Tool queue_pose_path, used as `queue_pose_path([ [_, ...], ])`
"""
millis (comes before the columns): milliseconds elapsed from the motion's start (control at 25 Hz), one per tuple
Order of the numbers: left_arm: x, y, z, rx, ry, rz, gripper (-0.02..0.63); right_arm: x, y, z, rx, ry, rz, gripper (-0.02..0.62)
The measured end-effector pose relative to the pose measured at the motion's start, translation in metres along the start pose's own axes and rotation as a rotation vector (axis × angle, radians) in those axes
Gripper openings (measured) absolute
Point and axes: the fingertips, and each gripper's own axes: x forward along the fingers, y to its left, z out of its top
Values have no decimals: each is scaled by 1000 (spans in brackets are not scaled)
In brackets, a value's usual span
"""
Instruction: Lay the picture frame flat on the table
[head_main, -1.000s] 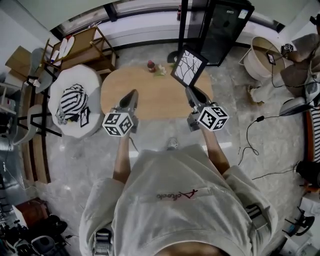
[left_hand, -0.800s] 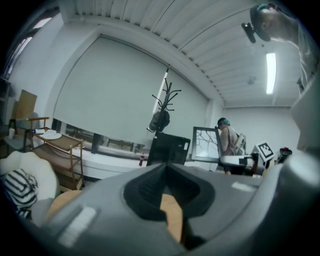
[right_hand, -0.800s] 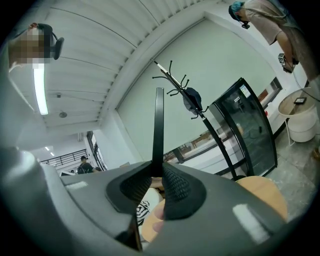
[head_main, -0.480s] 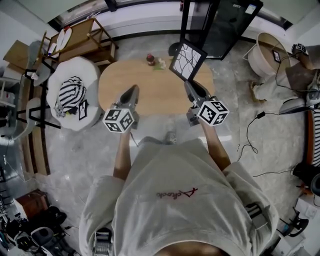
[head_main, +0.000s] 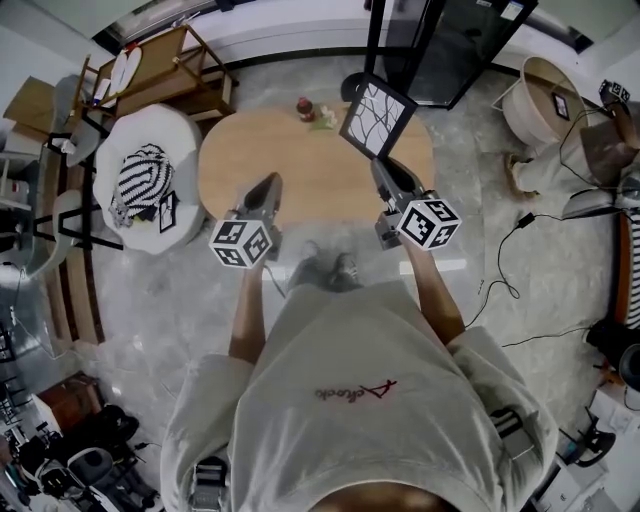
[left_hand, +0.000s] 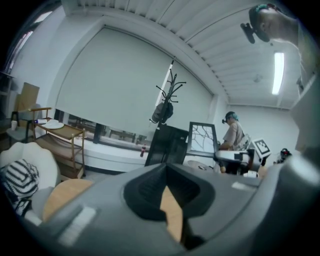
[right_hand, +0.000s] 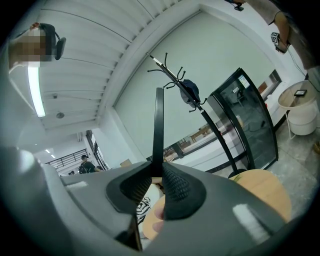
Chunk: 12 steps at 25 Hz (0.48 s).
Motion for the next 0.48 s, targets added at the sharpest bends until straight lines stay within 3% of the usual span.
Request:
queue_pose_path([
  [480,4,46,-10,-37,32,-10,-2,47,4,-19,-1,44,-28,67],
])
